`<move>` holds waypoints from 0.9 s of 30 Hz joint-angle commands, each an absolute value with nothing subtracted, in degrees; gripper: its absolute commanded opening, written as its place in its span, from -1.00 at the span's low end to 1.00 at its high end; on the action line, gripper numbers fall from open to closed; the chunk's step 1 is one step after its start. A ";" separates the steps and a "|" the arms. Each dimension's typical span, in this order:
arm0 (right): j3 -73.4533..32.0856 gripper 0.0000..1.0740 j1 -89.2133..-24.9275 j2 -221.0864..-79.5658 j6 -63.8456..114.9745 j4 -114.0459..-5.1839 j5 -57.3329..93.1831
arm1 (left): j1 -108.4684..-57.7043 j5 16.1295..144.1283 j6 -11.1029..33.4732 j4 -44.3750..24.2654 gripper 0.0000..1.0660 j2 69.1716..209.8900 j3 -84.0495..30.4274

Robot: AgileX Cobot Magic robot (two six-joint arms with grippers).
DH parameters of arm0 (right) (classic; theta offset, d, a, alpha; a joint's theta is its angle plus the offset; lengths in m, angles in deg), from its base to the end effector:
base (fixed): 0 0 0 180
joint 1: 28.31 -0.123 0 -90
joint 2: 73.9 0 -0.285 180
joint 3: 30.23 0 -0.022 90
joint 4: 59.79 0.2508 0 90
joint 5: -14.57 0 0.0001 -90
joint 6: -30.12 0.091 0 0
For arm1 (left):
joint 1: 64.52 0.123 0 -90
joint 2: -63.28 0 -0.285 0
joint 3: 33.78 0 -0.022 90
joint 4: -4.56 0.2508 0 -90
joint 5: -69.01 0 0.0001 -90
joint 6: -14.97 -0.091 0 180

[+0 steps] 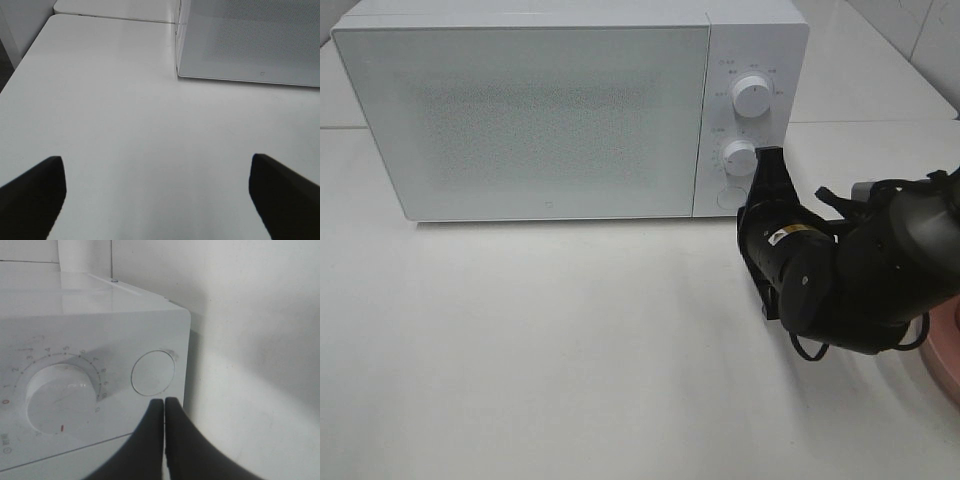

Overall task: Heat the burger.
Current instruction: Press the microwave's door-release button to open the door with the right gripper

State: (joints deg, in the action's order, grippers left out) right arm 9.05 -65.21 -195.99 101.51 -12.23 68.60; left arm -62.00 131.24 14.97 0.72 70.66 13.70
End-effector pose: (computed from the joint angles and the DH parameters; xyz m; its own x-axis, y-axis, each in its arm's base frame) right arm 0.2857 0.1466 0.0990 0.0331 0.9975 -0.0617 0.3845 0.0443 0.9221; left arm -0.0091 -0.0058 0.2806 -0.4542 -0.0512 -0.8894 -0.0054 0.9985 -0.0548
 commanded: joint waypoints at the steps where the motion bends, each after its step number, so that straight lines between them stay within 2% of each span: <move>1: 7.22 -1.00 -64.00 -197.02 101.91 -15.15 67.63 | -61.83 130.43 14.97 0.26 0.70 69.46 13.81; 13: 2.18 -1.00 -63.72 -201.38 102.89 -15.73 67.11 | -61.83 130.43 14.97 0.26 0.70 69.46 13.81; 27: -1.20 -1.00 -60.39 -204.24 103.06 -17.45 66.66 | -61.83 130.43 14.97 0.26 0.70 69.46 13.81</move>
